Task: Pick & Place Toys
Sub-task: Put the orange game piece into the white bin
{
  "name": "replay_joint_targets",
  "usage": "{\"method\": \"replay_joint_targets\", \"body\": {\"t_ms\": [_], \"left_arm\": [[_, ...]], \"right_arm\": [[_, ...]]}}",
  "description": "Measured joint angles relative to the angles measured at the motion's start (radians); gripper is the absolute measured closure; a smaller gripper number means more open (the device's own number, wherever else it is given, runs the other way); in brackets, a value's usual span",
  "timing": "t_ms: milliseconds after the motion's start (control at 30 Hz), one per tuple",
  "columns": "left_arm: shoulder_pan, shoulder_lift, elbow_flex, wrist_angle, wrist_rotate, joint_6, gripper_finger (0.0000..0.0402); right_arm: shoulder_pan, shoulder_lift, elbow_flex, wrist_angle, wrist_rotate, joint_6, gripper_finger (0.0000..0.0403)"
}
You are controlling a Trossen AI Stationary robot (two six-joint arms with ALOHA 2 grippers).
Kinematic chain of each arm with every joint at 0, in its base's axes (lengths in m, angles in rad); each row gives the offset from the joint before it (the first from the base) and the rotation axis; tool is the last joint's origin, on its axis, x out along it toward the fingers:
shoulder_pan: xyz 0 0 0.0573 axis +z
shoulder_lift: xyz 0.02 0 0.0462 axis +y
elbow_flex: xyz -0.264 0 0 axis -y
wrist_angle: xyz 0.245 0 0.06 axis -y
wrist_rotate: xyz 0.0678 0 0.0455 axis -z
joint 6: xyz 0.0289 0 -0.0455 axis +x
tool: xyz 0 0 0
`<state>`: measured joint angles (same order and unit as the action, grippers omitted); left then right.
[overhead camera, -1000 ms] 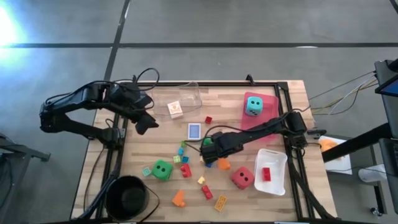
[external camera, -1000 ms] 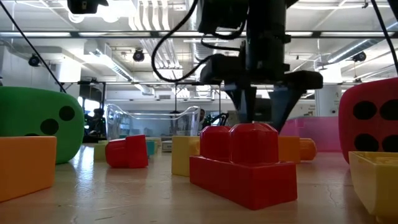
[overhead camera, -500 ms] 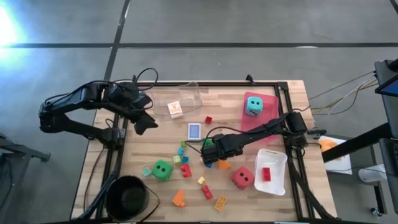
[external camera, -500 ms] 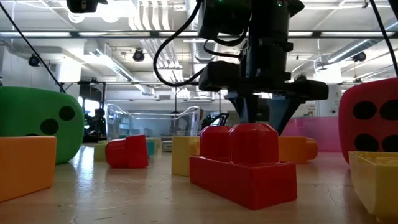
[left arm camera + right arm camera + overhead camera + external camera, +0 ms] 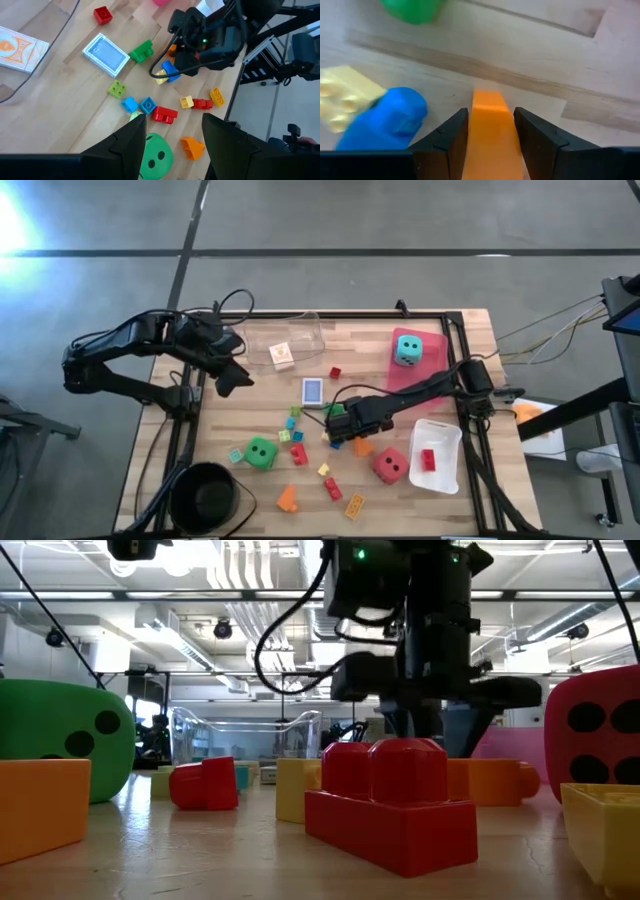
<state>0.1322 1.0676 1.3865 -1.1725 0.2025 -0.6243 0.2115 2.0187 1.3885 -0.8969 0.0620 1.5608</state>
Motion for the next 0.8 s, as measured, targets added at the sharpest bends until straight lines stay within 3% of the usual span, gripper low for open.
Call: {"method": "replay_joint_targets", "body": {"t_ms": [233, 400, 800], "left_arm": [[0.000, 0.000, 0.000, 0.000, 0.000, 0.000, 0.0205], [0.000, 0.000, 0.000, 0.000, 0.000, 0.000, 0.0205], [0.000, 0.000, 0.001, 0.000, 0.000, -0.001, 0.0205]], "right_arm": [[0.000, -0.001, -0.014, 0.018, 0.002, -0.005, 0.0244], [0.000, -0.002, -0.010, 0.019, 0.005, -0.027, 0.0289], [0.000, -0.036, -0.007, 0.016, 0.004, -0.080, 0.0315]]}}
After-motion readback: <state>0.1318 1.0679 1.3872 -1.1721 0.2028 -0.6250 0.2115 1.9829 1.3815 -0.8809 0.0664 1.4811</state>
